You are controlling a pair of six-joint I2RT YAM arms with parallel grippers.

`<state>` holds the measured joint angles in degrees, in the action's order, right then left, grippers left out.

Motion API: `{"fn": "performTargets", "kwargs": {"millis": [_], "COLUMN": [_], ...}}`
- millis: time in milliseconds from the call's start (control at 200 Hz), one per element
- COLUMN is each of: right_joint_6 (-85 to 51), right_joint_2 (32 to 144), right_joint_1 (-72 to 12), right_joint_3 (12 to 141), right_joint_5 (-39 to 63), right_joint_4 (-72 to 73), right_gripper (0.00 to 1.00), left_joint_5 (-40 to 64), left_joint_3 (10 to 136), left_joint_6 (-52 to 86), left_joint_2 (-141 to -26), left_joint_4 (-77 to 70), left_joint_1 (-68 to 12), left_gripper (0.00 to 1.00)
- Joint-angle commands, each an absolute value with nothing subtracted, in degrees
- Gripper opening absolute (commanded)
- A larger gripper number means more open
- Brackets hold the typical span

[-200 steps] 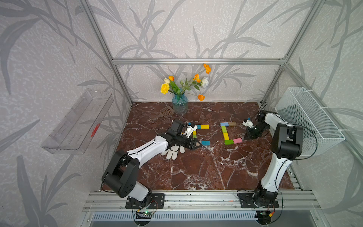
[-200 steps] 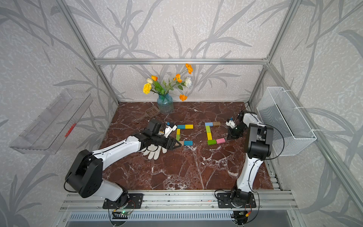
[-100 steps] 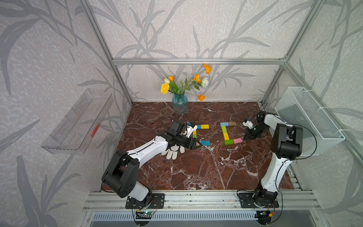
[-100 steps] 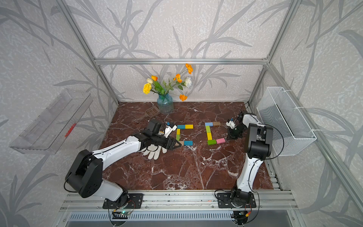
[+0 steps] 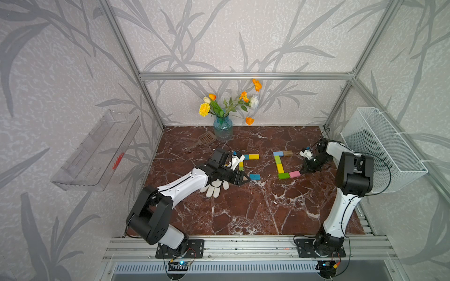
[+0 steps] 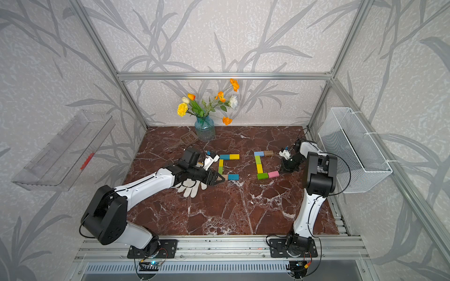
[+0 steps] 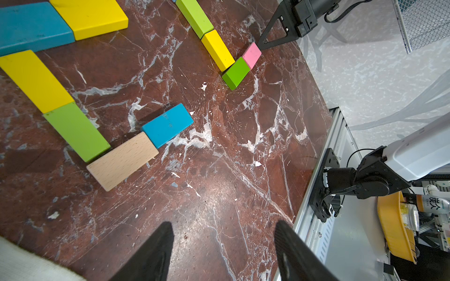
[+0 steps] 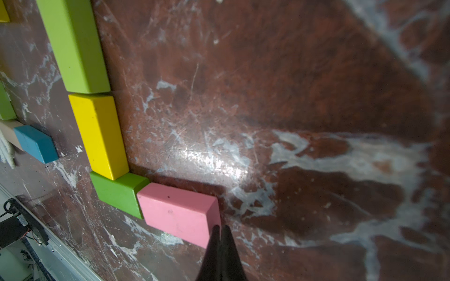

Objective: Assemble the letter c with building blocks
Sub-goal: Assemble the building block at the center of the board.

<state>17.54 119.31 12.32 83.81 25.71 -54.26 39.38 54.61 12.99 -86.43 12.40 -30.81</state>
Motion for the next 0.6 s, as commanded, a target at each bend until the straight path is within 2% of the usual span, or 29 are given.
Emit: {"fn": "performTargets", "kwargs": {"millis": [0,365,595], "right_joint_6": [17.8,17.2,13.7], "right_joint_2": [120.1,120.5,114.9], "right_joint_1": [11.9,11.9,11.8], "right_joint_3": [83.1,83.7,79.8], "right_joint_5": [27.1,28.7,23.7], "right_joint_4": [-54.9,-55.0,-49.0], "right_gripper": [0.0,0.0,0.0], "left_joint_5": [40.3,40.4,37.4], "left_joint_3": [55.6,55.4,54.0], "left_joint_6": [11.8,11.7,11.5], "left_joint_2": [-86.1,-86.0,-83.6], "left_joint_4": [12.2,12.2,10.8], "left_joint_1": [-30.8,-30.8,-30.8], "left_gripper": [0.67,0.67,0.69]}}
